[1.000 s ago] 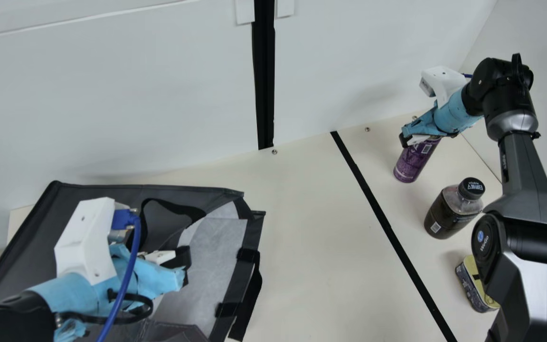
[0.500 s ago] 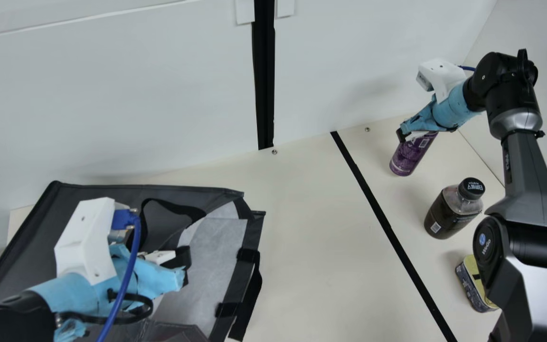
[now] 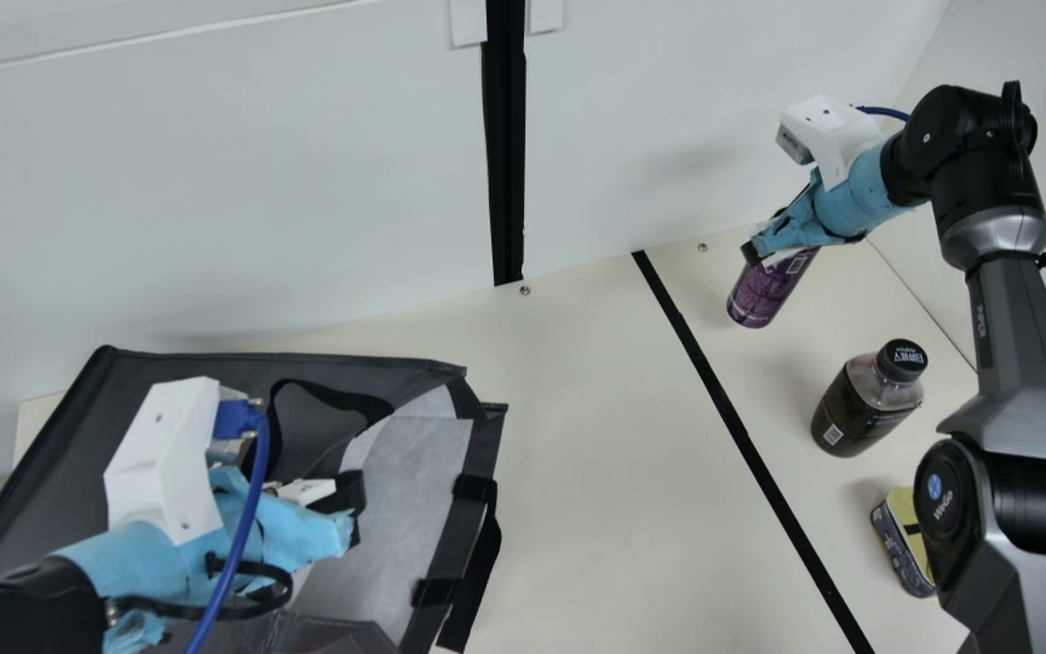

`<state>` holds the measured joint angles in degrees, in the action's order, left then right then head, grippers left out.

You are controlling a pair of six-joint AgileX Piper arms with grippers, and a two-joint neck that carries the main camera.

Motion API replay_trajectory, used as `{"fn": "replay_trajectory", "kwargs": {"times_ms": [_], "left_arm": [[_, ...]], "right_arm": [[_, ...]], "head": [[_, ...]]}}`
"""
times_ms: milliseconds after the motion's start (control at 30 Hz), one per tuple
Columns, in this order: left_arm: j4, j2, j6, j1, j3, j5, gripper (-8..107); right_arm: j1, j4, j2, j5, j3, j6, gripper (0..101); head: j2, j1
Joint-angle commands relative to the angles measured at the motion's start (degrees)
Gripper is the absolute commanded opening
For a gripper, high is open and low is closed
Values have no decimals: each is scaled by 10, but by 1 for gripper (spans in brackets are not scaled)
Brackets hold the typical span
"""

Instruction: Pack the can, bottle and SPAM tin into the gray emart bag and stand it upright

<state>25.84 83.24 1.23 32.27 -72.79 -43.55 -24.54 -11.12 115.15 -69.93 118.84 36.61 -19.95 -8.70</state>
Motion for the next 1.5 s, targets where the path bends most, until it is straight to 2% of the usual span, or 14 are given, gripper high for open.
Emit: {"fn": "replay_trajectory", "kwargs": {"times_ms": [0, 700, 1467], "left_arm": [[0, 0, 0, 0, 0, 0, -8], [0, 0, 0, 0, 0, 0, -8], [0, 0, 0, 0, 0, 0, -8]], "right_arm": [[3, -1, -9, 0, -10, 6, 0], [58, -24, -128, 0, -141, 103, 0], [126, -60, -243, 0, -300, 210, 0]], "head": [[0, -13], [0, -13], [0, -13]]}}
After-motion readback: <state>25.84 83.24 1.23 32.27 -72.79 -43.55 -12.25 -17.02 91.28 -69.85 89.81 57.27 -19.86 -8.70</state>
